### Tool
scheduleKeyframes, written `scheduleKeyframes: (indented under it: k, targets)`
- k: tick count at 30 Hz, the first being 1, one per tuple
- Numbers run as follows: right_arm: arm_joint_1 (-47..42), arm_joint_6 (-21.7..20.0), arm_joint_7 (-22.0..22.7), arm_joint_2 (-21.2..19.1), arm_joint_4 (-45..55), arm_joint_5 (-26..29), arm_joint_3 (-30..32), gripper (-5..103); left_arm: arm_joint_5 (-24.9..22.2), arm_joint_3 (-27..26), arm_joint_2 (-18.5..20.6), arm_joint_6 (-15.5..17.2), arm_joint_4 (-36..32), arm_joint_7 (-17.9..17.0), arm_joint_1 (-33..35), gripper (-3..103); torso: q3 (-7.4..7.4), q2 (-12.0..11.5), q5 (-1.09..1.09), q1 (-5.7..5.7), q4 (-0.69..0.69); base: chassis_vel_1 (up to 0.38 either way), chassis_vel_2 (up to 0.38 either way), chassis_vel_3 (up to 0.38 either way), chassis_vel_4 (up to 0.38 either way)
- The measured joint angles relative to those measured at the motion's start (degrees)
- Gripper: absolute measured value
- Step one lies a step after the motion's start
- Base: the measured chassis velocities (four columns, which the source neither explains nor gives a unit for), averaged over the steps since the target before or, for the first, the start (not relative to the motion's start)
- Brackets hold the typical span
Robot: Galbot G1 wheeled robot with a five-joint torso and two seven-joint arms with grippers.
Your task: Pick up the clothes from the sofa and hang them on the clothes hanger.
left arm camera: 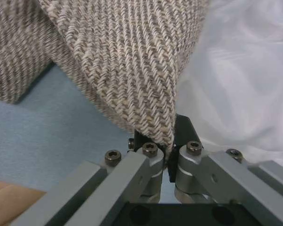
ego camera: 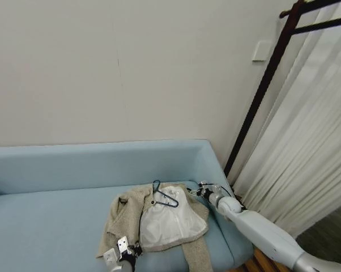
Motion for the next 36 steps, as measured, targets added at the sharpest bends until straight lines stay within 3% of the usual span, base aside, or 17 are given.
scheduleKeyframes:
  k: [4,8,10,13,15,16,19,22,25,26,27,28,30,33,34,35,36]
  targets:
    - [0.0,-0.1,-0.1,0.0,0.1,0.1,0.5,100,-2.5,-0.6,0.1,1.3,0.5,-1.8,-0.6,0,0.00,0.0,0.00,0.00,0.00,0.000,0.000,0.000,0.000]
    - [0.3,-0.5,0.0,0.4,0.0,0.7,1.4,100,-4.6,-1.0,0.9,2.0,-2.1,-3.9,0.5,16,0.00,0.0,0.00,0.00,0.01,0.000,0.000,0.000,0.000]
    - [0.4,-0.6,0.1,0.4,0.0,0.9,1.6,100,-4.7,-1.0,1.1,2.1,-2.6,-4.4,0.7,16,0.00,0.0,0.00,0.00,0.01,0.000,0.000,0.000,0.000]
    - [0.3,-1.3,1.2,0.8,0.0,2.0,3.5,100,-9.5,-1.1,2.5,3.4,-7.1,-9.9,2.4,33,0.00,0.0,-0.01,0.00,-0.01,0.000,0.000,0.000,0.000]
    - [0.5,-1.9,1.8,1.4,-0.5,2.9,4.3,100,-11.1,-1.1,2.9,3.8,-9.0,-12.7,3.9,39,0.00,0.0,0.00,0.00,-0.02,0.000,0.000,0.000,0.000]
    - [0.5,-1.9,1.8,1.4,-0.5,2.9,4.3,100,-11.1,-1.1,2.9,3.8,-9.0,-12.7,3.9,39,0.00,0.0,0.00,0.00,-0.02,0.000,0.000,0.000,0.000]
    - [1.3,-3.5,3.6,2.6,-1.5,6.1,5.3,100,-11.6,-1.0,3.0,3.9,-11.0,-15.2,5.9,56,0.00,0.0,-0.02,0.00,0.00,0.000,0.000,0.000,0.000]
    - [3.1,-4.1,4.0,4.5,-3.8,7.3,5.0,100,-10.9,-1.4,2.9,2.8,-12.3,-15.2,6.1,61,0.00,0.0,0.00,0.01,0.00,0.000,0.000,0.000,0.000]
    - [4.9,-4.5,4.0,7.3,-7.2,7.5,4.4,100,-6.2,-1.3,3.1,-1.7,-12.7,-10.6,4.8,77,0.01,0.0,-0.01,0.01,0.03,0.000,0.000,0.000,0.000]
    - [5.4,-4.6,4.0,8.3,-8.5,7.4,4.2,100,-3.8,-1.5,3.4,-2.9,-12.7,-7.7,4.2,77,0.01,0.0,-0.01,0.01,0.03,0.000,0.000,0.000,0.000]
    - [5.9,-4.8,3.7,9.7,-10.2,7.2,4.1,100,-0.6,-1.9,3.9,-4.2,-12.2,-3.4,3.0,88,0.01,0.0,0.00,0.02,0.03,0.000,0.000,0.000,0.000]
    - [5.9,-4.8,3.7,9.7,-10.2,7.2,4.1,100,-0.6,-1.9,3.9,-4.2,-12.2,-3.4,3.0,88,0.01,0.0,0.00,0.02,0.03,0.000,0.000,0.000,0.000]
    - [6.6,-5.3,2.9,11.4,-13.0,6.4,4.0,103,3.5,-2.7,5.1,-5.0,-10.9,2.3,0.7,93,0.01,0.0,-0.01,0.01,0.01,0.000,0.000,0.000,0.000]
    - [7.7,-5.0,0.2,13.5,-18.7,3.3,3.4,99,8.3,-5.2,7.6,-5.2,-6.2,12.9,-4.8,99,0.01,0.0,-0.01,0.02,0.01,0.000,0.000,0.000,0.000]
    - [7.7,-5.0,0.2,13.5,-18.7,3.3,3.4,99,8.3,-5.2,7.6,-5.2,-6.2,12.9,-4.8,99,0.01,0.0,-0.01,0.02,0.01,0.000,0.000,0.000,0.000]
    - [8.4,-4.6,-1.7,14.0,-21.2,2.0,2.9,97,8.9,-6.3,8.9,-4.6,-3.9,16.9,-7.4,100,0.02,0.0,-0.01,0.02,0.00,0.000,0.000,0.000,0.000]
    - [8.7,-4.5,-2.5,14.2,-22.1,1.5,2.8,95,9.1,-6.7,9.5,-4.3,-2.8,18.8,-8.7,100,0.02,0.0,-0.01,0.02,-0.01,0.000,0.000,0.000,0.000]
